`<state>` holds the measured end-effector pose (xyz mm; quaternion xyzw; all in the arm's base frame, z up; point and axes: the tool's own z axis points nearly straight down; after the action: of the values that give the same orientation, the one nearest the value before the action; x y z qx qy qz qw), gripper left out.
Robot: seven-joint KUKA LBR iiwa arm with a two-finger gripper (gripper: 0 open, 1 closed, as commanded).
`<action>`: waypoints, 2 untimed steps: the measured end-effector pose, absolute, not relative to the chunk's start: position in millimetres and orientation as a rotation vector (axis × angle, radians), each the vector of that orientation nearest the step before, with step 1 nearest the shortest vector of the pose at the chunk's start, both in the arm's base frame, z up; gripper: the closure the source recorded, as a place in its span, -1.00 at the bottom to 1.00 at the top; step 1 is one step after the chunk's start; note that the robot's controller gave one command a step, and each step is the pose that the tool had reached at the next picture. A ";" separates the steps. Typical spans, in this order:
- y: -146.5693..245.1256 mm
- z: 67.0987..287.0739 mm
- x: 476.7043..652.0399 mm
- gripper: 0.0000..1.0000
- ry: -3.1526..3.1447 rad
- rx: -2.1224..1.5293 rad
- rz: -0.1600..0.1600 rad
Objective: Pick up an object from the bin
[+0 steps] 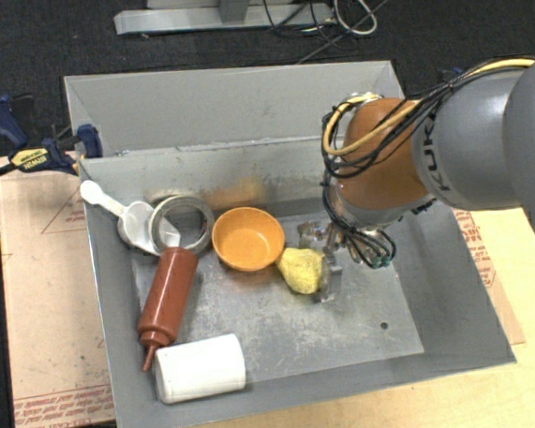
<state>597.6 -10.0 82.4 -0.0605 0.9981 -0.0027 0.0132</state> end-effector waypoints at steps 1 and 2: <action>-8.5 104.7 591.4 1.00 3.125 -0.183 -0.004; -8.9 103.5 595.8 1.00 3.099 -0.389 -0.007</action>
Offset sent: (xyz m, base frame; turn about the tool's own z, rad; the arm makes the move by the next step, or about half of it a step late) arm -0.0007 -0.0005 -0.0092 -0.2370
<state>595.8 -8.9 103.5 -0.1245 0.9922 -0.0022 0.0092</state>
